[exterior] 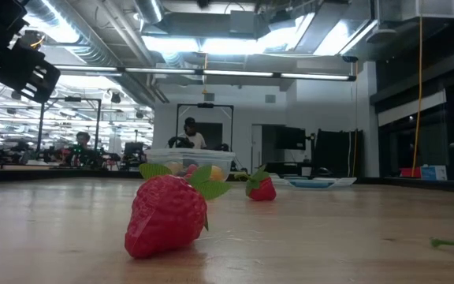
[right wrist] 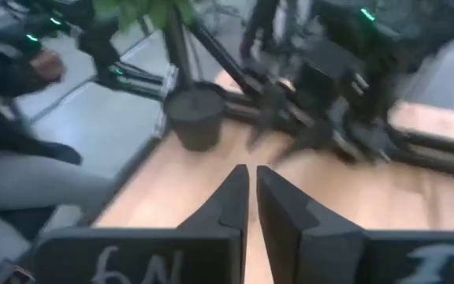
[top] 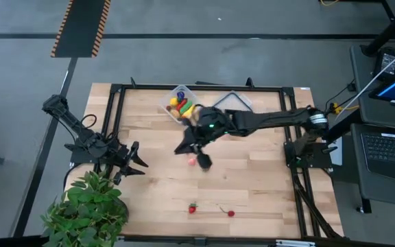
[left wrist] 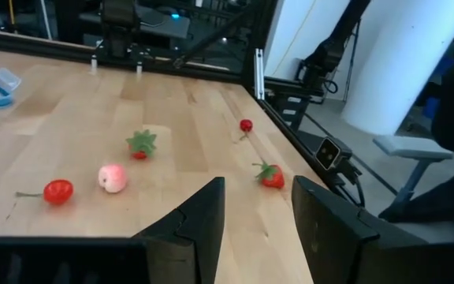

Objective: Pick and placing Produce into tupperware
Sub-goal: Put the top cherry into the transparent container

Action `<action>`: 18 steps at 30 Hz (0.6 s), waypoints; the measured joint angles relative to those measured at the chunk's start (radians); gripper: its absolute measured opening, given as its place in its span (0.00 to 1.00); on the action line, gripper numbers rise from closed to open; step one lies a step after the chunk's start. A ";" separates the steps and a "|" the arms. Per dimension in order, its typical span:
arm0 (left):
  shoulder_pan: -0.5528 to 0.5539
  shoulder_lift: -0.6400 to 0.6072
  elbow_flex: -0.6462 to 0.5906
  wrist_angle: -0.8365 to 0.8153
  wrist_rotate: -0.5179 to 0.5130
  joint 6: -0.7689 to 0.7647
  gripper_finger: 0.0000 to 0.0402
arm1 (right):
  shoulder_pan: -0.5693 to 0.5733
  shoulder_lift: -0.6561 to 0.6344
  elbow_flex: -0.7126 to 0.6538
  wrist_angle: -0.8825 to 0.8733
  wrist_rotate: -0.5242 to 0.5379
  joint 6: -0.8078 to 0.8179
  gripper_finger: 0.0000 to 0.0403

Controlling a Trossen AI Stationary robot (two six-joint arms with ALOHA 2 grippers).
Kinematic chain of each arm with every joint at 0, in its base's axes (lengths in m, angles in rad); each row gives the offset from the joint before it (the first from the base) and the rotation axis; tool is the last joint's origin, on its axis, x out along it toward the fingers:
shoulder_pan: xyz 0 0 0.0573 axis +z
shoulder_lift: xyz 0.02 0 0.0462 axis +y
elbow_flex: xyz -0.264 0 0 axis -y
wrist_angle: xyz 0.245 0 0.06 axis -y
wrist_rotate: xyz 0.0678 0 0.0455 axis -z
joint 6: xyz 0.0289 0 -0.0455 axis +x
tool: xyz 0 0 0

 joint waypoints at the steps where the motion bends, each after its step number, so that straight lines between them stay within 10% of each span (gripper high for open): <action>1: 0.000 0.000 0.000 0.000 -0.002 0.001 0.35 | -0.005 -0.034 -0.069 0.037 0.010 0.009 0.08; 18: 0.020 -0.001 0.000 0.023 -0.005 0.002 0.35 | -0.045 -0.505 -0.934 0.675 0.027 0.123 0.08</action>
